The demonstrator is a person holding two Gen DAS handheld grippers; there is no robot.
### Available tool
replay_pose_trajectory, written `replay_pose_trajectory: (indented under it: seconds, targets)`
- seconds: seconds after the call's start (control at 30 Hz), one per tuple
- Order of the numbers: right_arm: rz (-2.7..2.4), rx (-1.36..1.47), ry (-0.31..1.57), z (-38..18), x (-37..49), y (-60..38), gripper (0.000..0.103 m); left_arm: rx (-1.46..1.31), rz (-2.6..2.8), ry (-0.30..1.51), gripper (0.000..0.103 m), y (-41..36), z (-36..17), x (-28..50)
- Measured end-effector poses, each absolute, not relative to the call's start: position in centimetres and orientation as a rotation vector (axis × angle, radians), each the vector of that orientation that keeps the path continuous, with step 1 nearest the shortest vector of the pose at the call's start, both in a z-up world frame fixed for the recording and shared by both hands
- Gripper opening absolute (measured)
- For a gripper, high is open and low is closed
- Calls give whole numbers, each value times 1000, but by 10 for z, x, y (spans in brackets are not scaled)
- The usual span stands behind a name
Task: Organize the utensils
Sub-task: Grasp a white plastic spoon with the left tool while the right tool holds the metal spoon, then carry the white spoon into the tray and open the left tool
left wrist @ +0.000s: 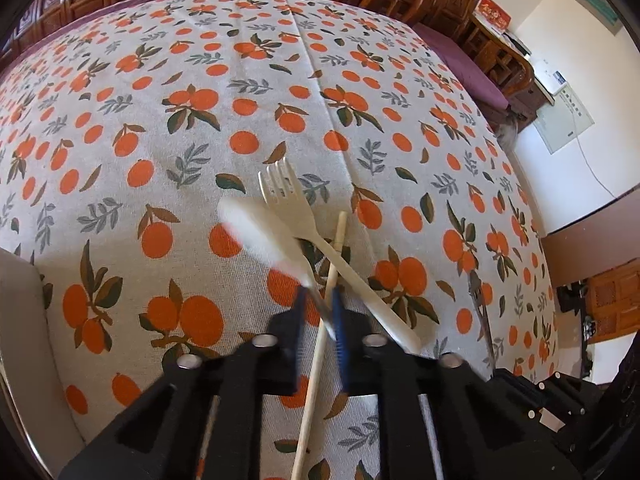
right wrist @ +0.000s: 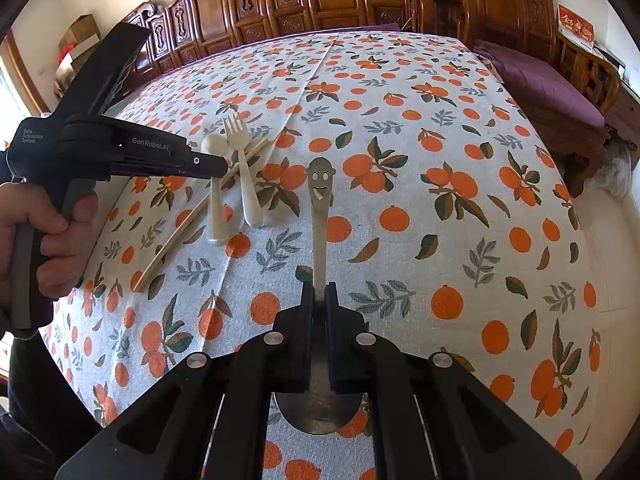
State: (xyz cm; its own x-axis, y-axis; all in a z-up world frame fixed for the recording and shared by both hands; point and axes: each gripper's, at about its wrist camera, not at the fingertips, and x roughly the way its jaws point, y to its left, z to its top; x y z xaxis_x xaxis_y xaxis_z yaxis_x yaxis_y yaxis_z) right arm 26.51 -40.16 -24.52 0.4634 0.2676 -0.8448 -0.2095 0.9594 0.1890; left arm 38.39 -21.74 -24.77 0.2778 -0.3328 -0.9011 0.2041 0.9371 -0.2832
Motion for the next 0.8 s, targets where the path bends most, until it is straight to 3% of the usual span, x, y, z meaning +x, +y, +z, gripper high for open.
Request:
replay_pose_trajectory:
  seconds: [0.8]
  targets:
    - [351, 25, 1001, -205, 249, -339, 7, 3, -378, 1118, 3, -151, -179, 321]
